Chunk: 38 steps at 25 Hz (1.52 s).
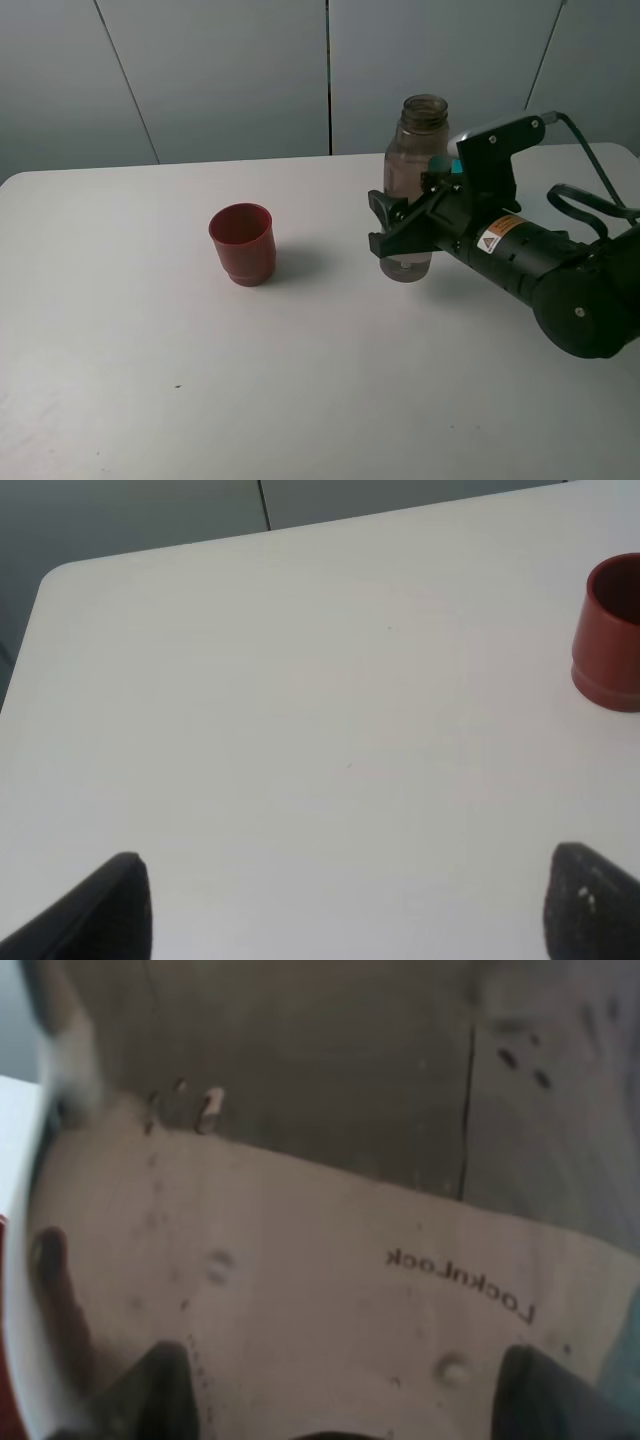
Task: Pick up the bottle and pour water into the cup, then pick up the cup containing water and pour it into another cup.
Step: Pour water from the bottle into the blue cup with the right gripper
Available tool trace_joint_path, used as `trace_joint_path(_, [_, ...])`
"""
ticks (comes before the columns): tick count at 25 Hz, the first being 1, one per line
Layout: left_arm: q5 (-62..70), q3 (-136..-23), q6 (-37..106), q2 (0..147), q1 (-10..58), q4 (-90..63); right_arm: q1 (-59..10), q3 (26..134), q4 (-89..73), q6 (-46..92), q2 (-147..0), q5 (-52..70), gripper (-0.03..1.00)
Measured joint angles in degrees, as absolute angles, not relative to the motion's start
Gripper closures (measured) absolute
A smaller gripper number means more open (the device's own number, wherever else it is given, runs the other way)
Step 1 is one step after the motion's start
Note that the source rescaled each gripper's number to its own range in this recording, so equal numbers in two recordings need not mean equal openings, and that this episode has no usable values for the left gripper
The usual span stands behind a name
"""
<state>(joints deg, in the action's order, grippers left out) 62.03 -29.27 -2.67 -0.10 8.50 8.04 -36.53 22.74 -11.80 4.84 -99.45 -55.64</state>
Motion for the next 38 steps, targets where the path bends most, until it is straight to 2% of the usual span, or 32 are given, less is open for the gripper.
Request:
trace_joint_path(7, [62.0,-29.3,-2.7,-0.1,8.5,8.0,-35.4,29.4,-15.8,15.7,-87.6,-33.0,0.94])
trace_joint_path(16, [62.0,-29.3,-2.7,-0.1,8.5,8.0,-25.7,36.8,-11.2,16.4,-84.7,-14.2,0.94])
trace_joint_path(28, [62.0,-29.3,-2.7,-0.1,8.5,8.0,-17.5,38.0,-6.0,19.9,-82.8,-8.8,0.94])
trace_joint_path(38, [62.0,-29.3,-2.7,-0.1,8.5,8.0,-8.7,38.0,-4.1,37.1,-86.4,-9.1,0.94])
